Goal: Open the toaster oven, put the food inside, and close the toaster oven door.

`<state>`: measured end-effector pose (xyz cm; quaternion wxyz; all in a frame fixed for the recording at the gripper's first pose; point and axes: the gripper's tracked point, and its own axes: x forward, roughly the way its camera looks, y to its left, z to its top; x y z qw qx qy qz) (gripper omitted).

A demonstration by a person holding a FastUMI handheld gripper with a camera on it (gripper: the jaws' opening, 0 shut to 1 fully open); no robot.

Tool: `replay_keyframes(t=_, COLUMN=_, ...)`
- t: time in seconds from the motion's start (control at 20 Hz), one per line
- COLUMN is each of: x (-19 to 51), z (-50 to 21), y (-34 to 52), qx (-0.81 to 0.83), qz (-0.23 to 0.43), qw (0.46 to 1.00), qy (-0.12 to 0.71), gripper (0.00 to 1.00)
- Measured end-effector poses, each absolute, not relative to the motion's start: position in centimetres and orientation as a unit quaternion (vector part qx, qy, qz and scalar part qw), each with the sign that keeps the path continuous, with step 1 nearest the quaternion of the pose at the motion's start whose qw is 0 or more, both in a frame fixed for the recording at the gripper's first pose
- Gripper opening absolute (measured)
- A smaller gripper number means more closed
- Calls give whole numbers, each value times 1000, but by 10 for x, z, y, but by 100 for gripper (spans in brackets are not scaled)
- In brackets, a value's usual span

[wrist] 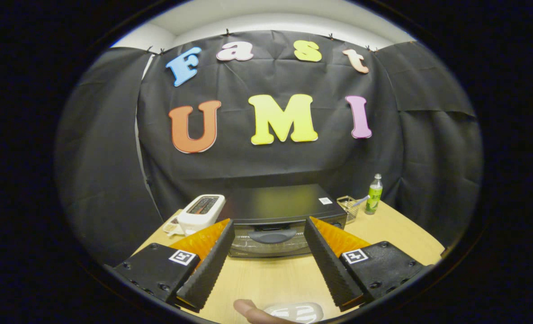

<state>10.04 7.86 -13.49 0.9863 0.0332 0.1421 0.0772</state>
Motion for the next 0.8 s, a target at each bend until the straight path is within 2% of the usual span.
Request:
replay_keyframes(t=0.35, x=20, z=-14, y=81, qx=34, qz=101, qw=992, qy=66, gripper=100)
replay_keyframes(t=0.65, x=-42, z=-35, y=25, qx=-15, qz=42, qw=998, qy=50, gripper=100)
replay_keyframes(t=0.8, x=-65, z=-51, y=14, qx=9, qz=45, qw=997, qy=56, gripper=100)
